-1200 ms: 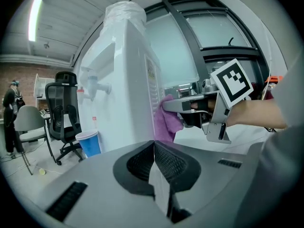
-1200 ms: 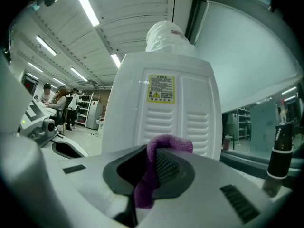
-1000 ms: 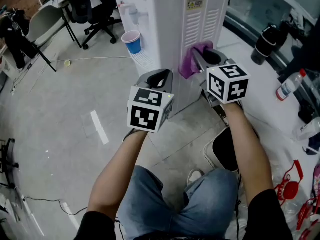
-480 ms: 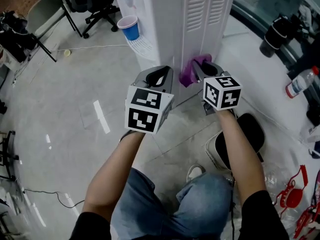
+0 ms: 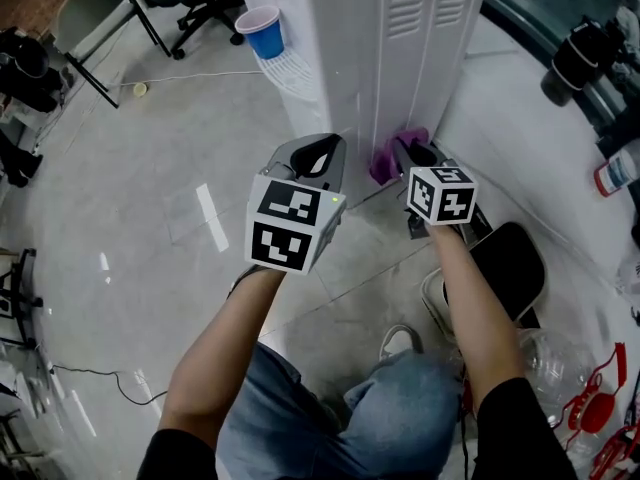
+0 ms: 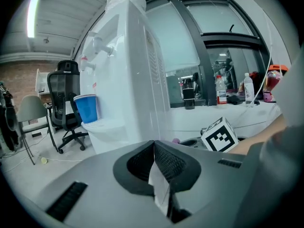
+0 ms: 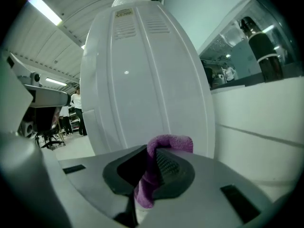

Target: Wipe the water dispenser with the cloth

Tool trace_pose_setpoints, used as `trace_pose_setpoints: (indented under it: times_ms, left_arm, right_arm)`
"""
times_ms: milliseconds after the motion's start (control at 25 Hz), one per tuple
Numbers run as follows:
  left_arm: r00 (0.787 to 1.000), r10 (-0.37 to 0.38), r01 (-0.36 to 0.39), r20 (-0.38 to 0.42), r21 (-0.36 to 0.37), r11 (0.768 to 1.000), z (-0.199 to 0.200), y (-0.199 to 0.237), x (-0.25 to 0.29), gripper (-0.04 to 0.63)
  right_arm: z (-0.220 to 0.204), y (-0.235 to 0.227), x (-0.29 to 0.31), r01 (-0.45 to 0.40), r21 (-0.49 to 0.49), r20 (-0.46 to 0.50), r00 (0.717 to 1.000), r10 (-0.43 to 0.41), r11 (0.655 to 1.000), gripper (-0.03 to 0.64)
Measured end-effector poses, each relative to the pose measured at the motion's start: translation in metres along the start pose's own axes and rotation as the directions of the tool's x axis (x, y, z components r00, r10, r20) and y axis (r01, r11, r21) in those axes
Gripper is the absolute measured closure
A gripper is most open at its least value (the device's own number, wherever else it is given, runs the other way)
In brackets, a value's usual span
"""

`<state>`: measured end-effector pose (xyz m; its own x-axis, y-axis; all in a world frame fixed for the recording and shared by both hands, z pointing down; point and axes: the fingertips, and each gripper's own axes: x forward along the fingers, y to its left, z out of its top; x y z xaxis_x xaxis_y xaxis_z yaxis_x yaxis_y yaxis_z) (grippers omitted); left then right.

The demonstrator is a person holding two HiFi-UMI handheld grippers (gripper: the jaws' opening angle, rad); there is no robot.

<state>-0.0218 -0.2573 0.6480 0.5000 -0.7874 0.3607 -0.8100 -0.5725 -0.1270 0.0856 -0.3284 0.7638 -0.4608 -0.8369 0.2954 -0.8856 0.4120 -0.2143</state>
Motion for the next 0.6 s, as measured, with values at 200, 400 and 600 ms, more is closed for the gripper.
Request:
trace_pose_setpoints:
  times_ms: [200,400,600]
  left_arm:
    - [1.0,0.015,-0.016,-0.027,-0.013,1.0,-0.017,0.006,-0.003,0.569]
    - [0.999,0.027,-0.027,-0.03,-0.013,1.0,-0.02,0.01,-0.005,0.569]
    - [0.999,0.026,-0.027,-0.023,-0.012,1.0,-0.01,0.012,-0.01,0.569]
  right_arm:
    - [-0.039,-0.003,0.012,0.008,0.032,-0.065,0.998,-0.005,0.999,0.584]
    - [-0.045,-0.006,0.013,0.013,0.048,-0.081,0.997,-0.009,0.999,0.584]
    - [-0.023,0.006,-0.003,-0.005,0.018,-0.049,0.999,0.006,1.0,0.584]
